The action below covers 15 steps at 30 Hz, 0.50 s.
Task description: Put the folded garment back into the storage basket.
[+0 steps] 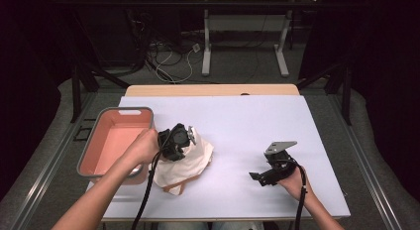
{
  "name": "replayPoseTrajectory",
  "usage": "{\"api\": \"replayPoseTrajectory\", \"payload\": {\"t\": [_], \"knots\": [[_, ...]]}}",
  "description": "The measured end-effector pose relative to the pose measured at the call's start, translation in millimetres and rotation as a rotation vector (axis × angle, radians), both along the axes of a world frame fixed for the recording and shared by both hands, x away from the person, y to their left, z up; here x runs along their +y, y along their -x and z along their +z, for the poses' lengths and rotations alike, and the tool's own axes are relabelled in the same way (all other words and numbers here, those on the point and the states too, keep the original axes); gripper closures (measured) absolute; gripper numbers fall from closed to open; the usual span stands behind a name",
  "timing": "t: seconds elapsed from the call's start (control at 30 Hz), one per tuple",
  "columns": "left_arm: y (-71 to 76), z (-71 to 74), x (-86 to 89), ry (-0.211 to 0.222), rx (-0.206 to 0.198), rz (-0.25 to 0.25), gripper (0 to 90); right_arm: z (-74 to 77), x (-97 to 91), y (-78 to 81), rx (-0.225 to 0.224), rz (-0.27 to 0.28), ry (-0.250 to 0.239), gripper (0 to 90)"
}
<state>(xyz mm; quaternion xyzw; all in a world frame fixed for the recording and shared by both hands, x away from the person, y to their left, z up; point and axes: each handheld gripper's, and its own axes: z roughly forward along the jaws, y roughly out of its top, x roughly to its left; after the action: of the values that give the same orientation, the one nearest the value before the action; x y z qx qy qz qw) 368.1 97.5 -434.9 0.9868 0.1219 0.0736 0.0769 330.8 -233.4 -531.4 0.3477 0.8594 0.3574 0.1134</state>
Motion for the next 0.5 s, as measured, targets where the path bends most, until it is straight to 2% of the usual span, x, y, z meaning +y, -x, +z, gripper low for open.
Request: {"api": "replayPoseTrajectory", "payload": {"t": [0.2,0.37,0.5], "knots": [[2.1,7.5,-2.4,-0.040,-0.008,-0.063,82.3,0.0,0.2,0.0,0.002,-0.002,0.000,4.4],[5.2,11.6,-4.6,-0.050,-0.007,-0.113,82.3,-0.4,0.4,-0.2,0.006,-0.002,0.001,4.4],[5.4,15.7,-7.2,-0.065,-0.028,-0.142,82.3,-0.5,0.4,-0.2,0.006,-0.001,-0.001,4.4]]}}
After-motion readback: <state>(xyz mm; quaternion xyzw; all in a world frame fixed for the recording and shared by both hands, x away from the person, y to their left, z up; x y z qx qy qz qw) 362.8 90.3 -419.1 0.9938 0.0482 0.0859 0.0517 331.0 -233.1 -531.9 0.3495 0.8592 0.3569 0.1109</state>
